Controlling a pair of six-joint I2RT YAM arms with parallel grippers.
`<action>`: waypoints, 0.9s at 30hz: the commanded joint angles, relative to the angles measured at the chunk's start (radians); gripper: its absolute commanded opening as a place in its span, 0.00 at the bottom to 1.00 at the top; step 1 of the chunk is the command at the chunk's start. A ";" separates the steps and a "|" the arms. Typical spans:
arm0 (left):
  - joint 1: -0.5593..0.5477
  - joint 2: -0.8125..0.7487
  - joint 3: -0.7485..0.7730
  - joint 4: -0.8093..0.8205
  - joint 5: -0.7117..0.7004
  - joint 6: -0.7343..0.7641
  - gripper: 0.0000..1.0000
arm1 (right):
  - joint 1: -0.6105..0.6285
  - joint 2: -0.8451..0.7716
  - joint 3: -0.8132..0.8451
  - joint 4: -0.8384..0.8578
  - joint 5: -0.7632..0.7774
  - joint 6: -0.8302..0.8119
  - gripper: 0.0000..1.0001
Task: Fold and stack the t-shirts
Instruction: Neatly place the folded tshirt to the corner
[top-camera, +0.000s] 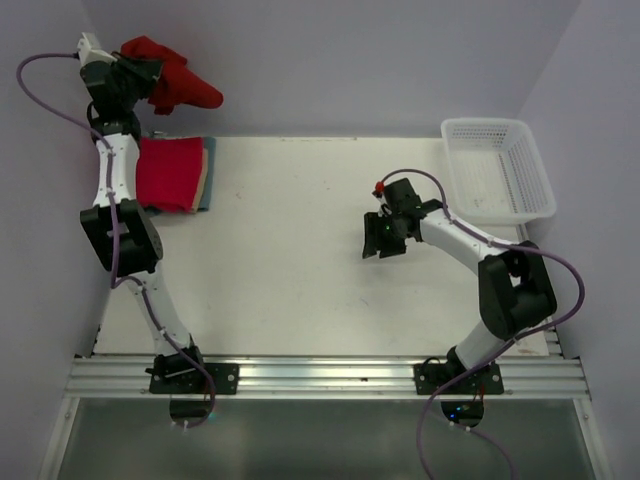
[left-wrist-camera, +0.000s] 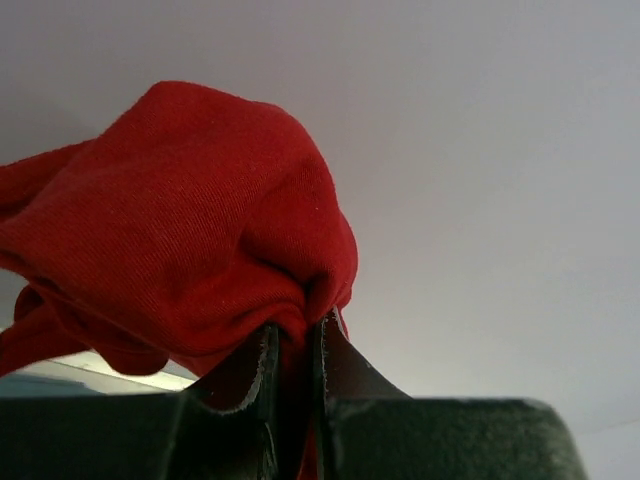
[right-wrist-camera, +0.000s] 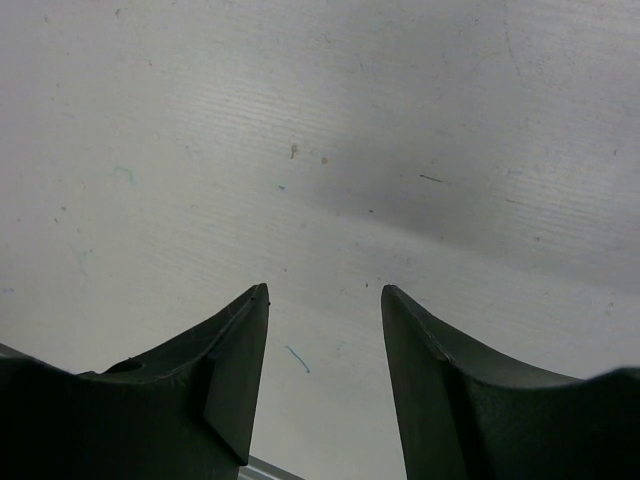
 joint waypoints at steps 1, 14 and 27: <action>0.057 0.052 0.155 -0.013 0.056 -0.013 0.00 | -0.003 0.021 0.032 -0.038 0.035 -0.022 0.53; 0.129 -0.470 -0.747 0.111 -0.211 0.033 0.00 | -0.003 0.060 0.069 -0.039 0.003 -0.025 0.51; 0.129 -0.623 -1.018 0.097 -0.300 -0.050 0.00 | -0.003 0.000 0.026 -0.008 -0.023 -0.013 0.51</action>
